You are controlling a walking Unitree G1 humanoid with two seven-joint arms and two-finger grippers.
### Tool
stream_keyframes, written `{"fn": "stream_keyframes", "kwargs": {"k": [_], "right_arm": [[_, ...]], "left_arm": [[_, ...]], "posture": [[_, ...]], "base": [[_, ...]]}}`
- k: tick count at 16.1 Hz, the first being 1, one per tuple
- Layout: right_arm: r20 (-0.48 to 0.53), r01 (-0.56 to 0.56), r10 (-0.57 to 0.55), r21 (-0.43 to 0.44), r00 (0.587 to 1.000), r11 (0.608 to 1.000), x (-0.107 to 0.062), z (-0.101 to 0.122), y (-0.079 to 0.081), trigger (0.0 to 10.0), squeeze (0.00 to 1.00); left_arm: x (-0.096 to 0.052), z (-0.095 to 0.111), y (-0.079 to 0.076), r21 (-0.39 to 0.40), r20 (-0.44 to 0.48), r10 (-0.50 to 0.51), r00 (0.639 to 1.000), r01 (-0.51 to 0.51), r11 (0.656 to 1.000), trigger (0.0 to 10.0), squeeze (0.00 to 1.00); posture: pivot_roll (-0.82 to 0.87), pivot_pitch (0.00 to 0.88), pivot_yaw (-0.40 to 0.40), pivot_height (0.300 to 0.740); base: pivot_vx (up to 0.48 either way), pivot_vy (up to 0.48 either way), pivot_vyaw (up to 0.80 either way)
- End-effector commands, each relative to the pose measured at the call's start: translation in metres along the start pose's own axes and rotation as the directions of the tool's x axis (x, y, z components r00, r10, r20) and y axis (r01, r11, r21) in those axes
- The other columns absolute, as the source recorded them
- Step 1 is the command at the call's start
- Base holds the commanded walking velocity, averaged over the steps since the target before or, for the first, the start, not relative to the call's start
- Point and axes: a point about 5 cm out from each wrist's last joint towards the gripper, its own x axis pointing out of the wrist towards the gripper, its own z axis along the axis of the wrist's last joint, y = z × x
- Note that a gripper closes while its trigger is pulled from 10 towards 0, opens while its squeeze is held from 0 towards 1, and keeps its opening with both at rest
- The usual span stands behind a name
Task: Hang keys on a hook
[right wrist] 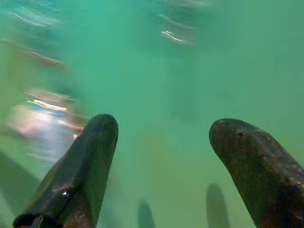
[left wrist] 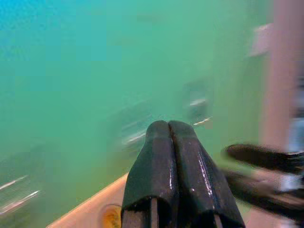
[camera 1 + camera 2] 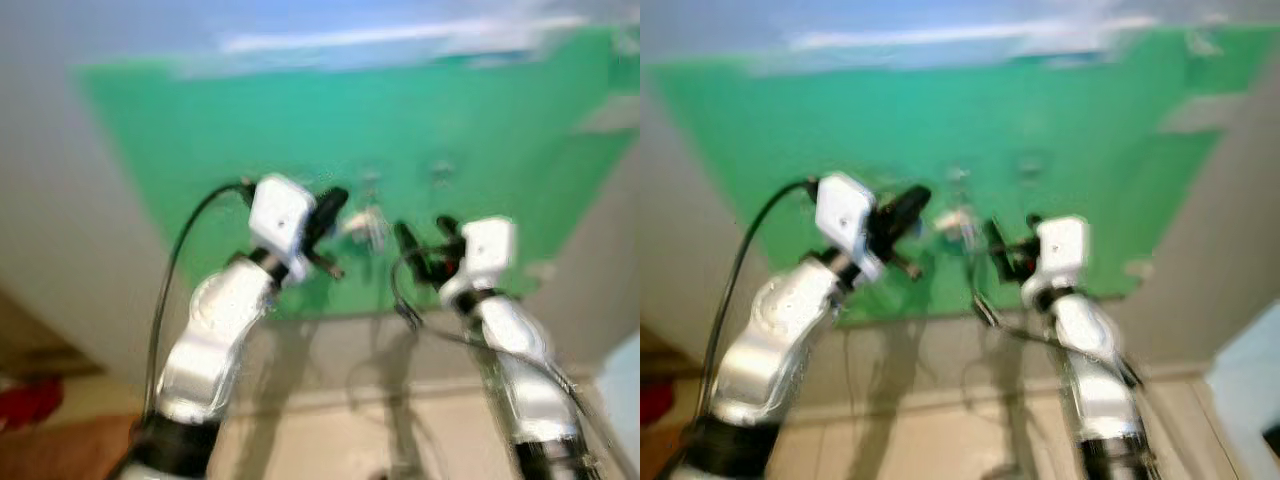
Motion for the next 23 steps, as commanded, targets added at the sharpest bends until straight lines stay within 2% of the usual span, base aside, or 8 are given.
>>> {"fn": "stream_keyframes", "kwargs": {"k": [1, 4, 6, 8, 11, 17, 23], "right_arm": [[0.023, -0.033, 0.033, 0.018, 0.999, 0.999, 0.004, 0.003, 0.011, 10.0, 0.0], [0.018, -0.033, 0.032, 0.021, 0.999, 0.999, 0.003, 0.0, 0.012, 10.0, 0.0], [0.016, -0.03, 0.03, 0.021, 0.999, 0.999, 0.002, -0.001, 0.012, 10.0, 0.0], [0.014, -0.03, 0.03, 0.021, 0.999, 0.999, 0.002, -0.001, 0.013, 10.0, 0.0], [0.013, -0.03, 0.03, 0.024, 0.999, 0.999, 0.001, -0.002, 0.014, 10.0, 0.0], [-0.008, -0.017, 0.017, 0.018, 1.0, 1.0, -0.008, -0.005, 0.011, 10.0, 0.0], [-0.021, -0.016, 0.016, 0.016, 1.0, 1.0, -0.012, -0.007, 0.01, 10.0, 0.0]], "left_arm": [[-0.003, 0.004, 0.006, 0.028, -0.003, -0.006, 1.0, 0.006, 1.0, 0.0, 0.0], [0.001, 0.005, 0.008, 0.012, -0.011, -0.02, 1.0, 0.02, 1.0, 0.0, 0.0], [0.006, 0.004, 0.017, 0.003, -0.028, -0.008, 1.0, 0.008, 1.0, 0.0, 0.0], [0.013, -0.003, 0.022, 0.034, -0.062, -0.03, 0.998, 0.033, 0.999, 0.0, 0.0], [0.027, -0.011, 0.028, 0.02, -0.085, -0.035, 0.996, 0.037, 0.999, 0.0, 0.0], [0.046, -0.009, 0.043, 0.062, -0.082, -0.005, 0.997, 0.01, 0.998, 0.0, 0.0], [0.05, -0.01, 0.05, 0.091, -0.091, 0.02, 0.996, -0.012, 0.996, 0.0, 0.0]], "posture": [[-0.13, 0.0, 0.096, 0.74], [-0.13, 0.0, 0.107, 0.74], [-0.14, 0.0, 0.113, 0.74], [-0.14, 0.0, 0.115, 0.74], [-0.14, 0.0, 0.119, 0.74], [-0.17, 0.0, 0.124, 0.74], [-0.18, 0.0, 0.125, 0.74]], "base": [[0.0, 0.0, 0.0], [0.0, 0.0, 0.0], [0.0, 0.0, 0.0], [0.0, 0.0, 0.0], [0.0, 0.0, 0.0], [0.0, 0.0, 0.0], [0.0, 0.0, 0.0]]}}
